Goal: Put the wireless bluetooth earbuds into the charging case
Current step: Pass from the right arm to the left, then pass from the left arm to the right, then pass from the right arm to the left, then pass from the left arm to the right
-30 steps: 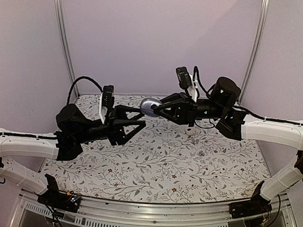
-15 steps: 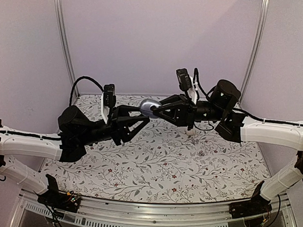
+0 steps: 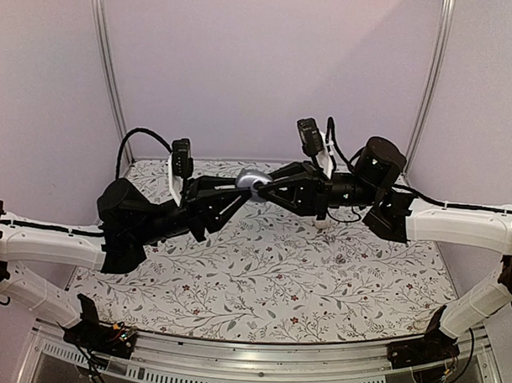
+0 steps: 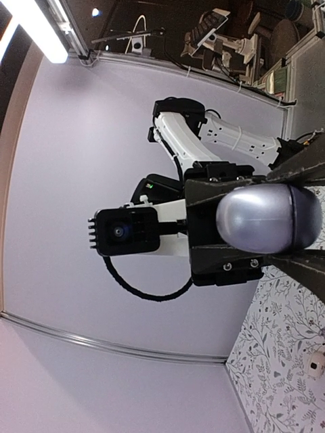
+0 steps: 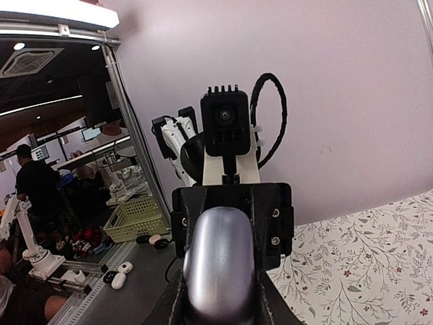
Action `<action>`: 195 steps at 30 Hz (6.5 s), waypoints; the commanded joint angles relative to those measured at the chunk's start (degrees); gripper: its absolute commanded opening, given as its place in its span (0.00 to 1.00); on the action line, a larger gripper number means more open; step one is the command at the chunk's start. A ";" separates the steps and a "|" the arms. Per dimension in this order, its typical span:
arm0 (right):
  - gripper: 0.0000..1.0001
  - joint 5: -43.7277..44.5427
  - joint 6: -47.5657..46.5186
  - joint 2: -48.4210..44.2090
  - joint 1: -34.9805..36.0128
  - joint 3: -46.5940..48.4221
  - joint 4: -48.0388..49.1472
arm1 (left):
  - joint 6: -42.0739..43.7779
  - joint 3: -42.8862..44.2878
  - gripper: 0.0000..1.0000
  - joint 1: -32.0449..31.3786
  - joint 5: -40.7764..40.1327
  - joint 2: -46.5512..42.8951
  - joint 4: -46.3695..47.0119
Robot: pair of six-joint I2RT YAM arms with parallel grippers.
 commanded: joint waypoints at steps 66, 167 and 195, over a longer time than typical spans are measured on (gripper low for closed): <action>0.42 2.03 -30.31 -2.07 3.50 10.26 -64.69 | 25.16 27.96 0.00 5.72 29.84 10.91 -71.92; 0.54 2.20 -16.19 -12.45 -0.79 -1.12 -36.65 | 20.06 18.73 0.00 3.03 19.89 2.85 -51.74; 0.51 3.64 -29.36 -9.40 0.76 6.23 -59.29 | 23.57 28.57 0.00 3.54 27.28 11.51 -66.48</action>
